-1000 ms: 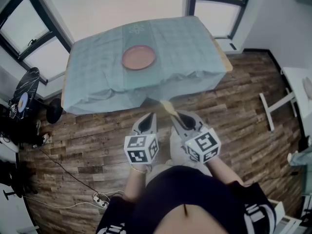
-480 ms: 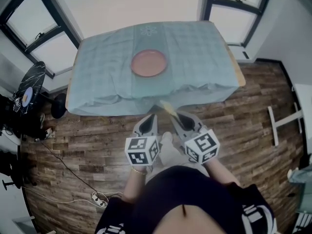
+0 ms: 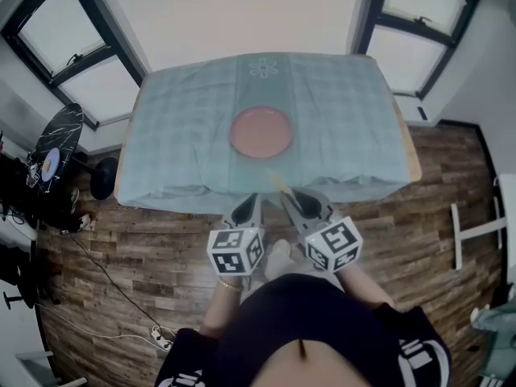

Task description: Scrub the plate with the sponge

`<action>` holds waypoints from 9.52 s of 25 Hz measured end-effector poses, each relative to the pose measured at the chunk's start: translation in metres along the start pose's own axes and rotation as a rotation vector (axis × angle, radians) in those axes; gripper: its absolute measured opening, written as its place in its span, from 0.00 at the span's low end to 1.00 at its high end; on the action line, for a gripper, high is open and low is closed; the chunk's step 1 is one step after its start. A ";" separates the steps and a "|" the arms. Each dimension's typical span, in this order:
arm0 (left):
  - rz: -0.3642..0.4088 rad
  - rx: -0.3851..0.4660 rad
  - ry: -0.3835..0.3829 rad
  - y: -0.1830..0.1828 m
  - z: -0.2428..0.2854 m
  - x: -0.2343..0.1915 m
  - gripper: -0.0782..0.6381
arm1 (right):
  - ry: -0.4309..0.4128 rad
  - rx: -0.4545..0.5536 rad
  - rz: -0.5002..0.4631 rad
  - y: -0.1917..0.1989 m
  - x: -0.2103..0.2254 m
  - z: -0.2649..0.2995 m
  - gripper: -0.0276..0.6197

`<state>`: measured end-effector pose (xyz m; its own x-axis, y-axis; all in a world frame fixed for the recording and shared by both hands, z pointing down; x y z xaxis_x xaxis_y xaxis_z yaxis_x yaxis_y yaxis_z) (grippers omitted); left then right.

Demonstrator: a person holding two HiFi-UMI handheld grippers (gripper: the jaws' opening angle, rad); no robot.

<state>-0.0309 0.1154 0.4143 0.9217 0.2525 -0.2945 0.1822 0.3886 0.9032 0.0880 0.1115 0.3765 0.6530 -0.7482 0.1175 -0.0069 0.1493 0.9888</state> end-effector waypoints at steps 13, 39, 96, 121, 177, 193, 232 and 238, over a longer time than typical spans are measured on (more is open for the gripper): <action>-0.045 -0.012 -0.047 -0.037 0.086 -0.051 0.12 | -0.010 -0.028 -0.009 -0.010 0.073 0.085 0.10; -0.052 -0.076 -0.091 -0.038 0.174 -0.109 0.12 | 0.094 -0.128 0.043 0.013 0.148 0.145 0.10; -0.138 -0.326 -0.074 0.014 0.308 -0.243 0.12 | 0.175 -0.545 -0.060 0.165 0.262 0.363 0.10; -0.161 -0.333 -0.118 0.026 0.288 -0.253 0.12 | -0.015 -0.635 -0.040 0.194 0.198 0.382 0.10; -0.144 -0.337 -0.058 0.042 0.243 -0.192 0.12 | -0.127 -0.954 -0.212 0.207 0.185 0.264 0.10; -0.152 -0.348 -0.046 0.039 0.256 -0.199 0.12 | -0.023 -0.978 -0.216 0.199 0.226 0.280 0.10; -0.153 -0.394 -0.055 0.039 0.283 -0.219 0.12 | -0.118 -0.960 -0.230 0.194 0.233 0.350 0.10; -0.150 -0.396 -0.052 0.042 0.283 -0.216 0.12 | -0.125 -0.968 -0.235 0.197 0.228 0.344 0.10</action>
<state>-0.1256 -0.1733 0.6036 0.9130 0.1261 -0.3879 0.1789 0.7308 0.6587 -0.0252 -0.2523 0.6301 0.4743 -0.8803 -0.0077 0.7672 0.4090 0.4941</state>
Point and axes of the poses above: the fingertips, and each gripper's own axes: z forward along the fingers, x to its right, y out of its underside, the point moved 5 cm from there along -z, backward along the fingers, and after that the axes turned 5 degrees about x, right-handed, at the moved point
